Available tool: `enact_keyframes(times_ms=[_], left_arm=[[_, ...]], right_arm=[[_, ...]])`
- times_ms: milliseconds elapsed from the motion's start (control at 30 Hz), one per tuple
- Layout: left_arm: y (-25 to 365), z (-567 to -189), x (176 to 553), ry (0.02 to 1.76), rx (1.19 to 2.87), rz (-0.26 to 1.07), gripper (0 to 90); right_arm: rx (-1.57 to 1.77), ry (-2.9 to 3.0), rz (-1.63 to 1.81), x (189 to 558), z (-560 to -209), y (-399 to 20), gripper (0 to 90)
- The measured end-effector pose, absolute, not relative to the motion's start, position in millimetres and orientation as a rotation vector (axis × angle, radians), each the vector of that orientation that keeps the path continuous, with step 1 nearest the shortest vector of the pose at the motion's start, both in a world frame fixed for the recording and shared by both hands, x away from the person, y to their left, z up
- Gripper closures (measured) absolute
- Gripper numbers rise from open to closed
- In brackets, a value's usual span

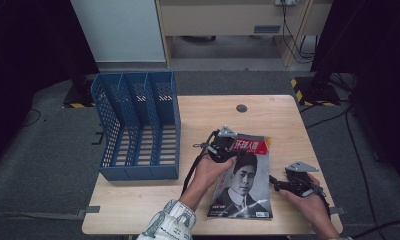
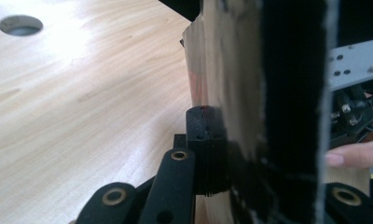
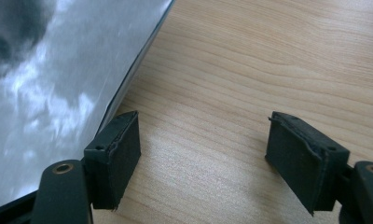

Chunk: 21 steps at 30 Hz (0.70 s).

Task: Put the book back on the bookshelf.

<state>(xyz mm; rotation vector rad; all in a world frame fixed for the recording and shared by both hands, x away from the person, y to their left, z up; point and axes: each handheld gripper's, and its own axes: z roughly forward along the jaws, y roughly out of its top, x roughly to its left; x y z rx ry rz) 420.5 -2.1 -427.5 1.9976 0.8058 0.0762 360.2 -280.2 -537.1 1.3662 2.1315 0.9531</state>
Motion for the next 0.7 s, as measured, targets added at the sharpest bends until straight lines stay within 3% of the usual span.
enact_keyframes(times_ms=[700], left_arm=[[14, -394, 422, 0.804, 1.887, 0.079, 86.8]], right_arm=[[1.359, 2.137, 0.957, 360, -537, -279, 26.1]])
